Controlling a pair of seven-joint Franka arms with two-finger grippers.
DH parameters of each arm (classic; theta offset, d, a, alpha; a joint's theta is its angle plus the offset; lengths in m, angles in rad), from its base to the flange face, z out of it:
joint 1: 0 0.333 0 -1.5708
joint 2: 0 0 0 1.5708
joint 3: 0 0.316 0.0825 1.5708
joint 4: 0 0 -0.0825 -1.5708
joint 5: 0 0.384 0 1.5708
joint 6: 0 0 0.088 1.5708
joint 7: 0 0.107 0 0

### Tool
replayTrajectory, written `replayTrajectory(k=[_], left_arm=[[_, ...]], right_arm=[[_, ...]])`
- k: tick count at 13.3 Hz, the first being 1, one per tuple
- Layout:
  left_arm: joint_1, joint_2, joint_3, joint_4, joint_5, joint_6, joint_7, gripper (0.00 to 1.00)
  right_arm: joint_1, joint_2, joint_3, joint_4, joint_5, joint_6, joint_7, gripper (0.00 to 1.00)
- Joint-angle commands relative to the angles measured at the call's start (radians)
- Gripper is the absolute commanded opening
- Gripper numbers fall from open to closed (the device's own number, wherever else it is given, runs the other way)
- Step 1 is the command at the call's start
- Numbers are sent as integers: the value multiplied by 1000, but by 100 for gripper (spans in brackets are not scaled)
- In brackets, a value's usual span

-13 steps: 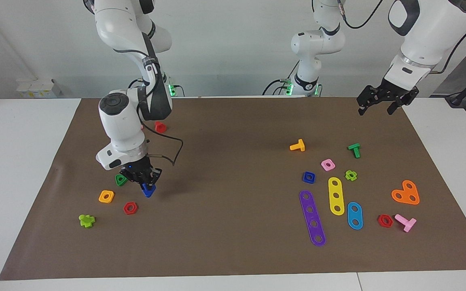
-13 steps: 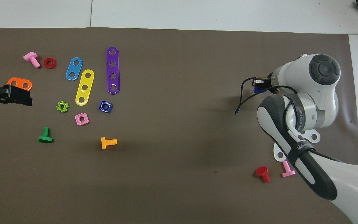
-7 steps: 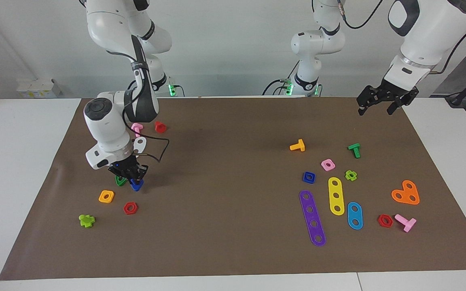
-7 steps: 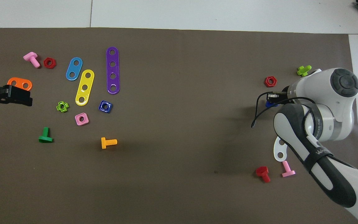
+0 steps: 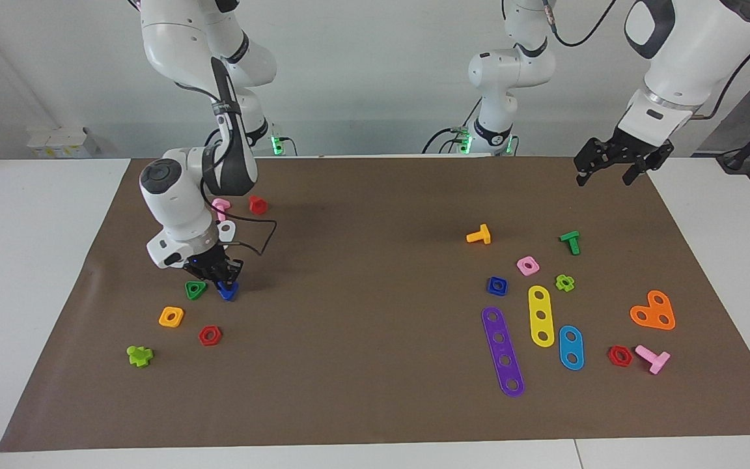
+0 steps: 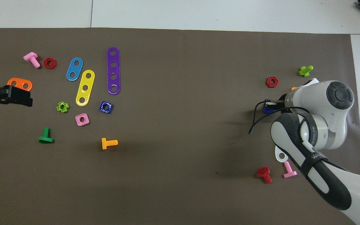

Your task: Unscrew and place screws in storage area

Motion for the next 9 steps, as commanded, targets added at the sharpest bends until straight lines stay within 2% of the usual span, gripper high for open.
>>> replayTrajectory(k=[1, 4, 6, 9], left_arm=[[17, -34, -11, -38, 0, 21, 9, 100], [17, -34, -11, -38, 0, 21, 9, 100], [17, -34, -11, -38, 0, 21, 9, 100], [17, -34, -11, -38, 0, 21, 9, 100]], right_arm=[[-19, -18, 11, -9, 27, 17, -29, 100], [-12, -44, 10, 115, 26, -96, 6, 100], [-25, -77, 4, 225, 20, -264, 8, 100], [-54, -185, -3, 318, 9, -510, 14, 100]])
